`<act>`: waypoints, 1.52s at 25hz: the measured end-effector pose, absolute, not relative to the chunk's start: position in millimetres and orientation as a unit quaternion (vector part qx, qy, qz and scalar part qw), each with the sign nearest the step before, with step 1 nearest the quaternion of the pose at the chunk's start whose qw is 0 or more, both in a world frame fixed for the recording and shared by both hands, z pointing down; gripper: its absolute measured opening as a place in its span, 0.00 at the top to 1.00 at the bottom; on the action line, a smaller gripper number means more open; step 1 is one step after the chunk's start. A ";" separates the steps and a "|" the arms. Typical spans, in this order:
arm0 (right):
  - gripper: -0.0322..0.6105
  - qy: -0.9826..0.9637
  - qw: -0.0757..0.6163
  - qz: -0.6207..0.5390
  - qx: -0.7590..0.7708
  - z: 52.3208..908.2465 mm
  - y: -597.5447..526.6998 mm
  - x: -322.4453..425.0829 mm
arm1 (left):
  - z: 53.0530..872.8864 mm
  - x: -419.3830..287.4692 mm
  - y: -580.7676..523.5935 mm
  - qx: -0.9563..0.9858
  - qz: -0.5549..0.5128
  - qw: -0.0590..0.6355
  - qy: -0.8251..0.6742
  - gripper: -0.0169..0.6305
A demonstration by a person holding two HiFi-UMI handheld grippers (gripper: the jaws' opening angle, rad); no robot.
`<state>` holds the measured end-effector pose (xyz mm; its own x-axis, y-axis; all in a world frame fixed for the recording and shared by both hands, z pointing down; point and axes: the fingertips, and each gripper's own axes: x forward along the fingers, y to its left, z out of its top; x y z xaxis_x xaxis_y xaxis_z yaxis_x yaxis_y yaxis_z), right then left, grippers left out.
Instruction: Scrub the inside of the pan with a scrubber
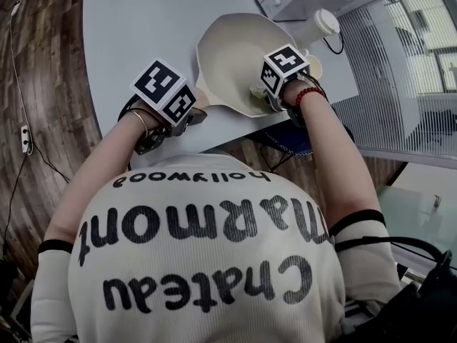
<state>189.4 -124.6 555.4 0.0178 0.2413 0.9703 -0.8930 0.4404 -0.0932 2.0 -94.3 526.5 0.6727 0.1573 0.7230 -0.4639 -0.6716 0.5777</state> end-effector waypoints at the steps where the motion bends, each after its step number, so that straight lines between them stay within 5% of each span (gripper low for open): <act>1: 0.84 -0.542 0.662 0.422 0.301 556.3 -126.7 194.6 | 526.5 2.0 -94.6 0.825 0.394 0.394 -0.092 0.69; 30: 0.84 -0.556 0.711 0.212 0.375 566.6 -223.3 248.1 | 527.2 -1.4 -97.4 0.825 0.407 0.383 -0.087 0.68; 34: 0.84 -0.597 0.675 0.117 0.418 550.8 -258.3 237.8 | 528.5 -3.4 -100.1 0.831 0.412 0.359 -0.109 0.67; 38: 0.84 -0.652 0.553 0.124 0.503 499.4 -268.3 227.9 | 527.7 -5.7 -101.5 0.838 0.421 0.317 -0.144 0.62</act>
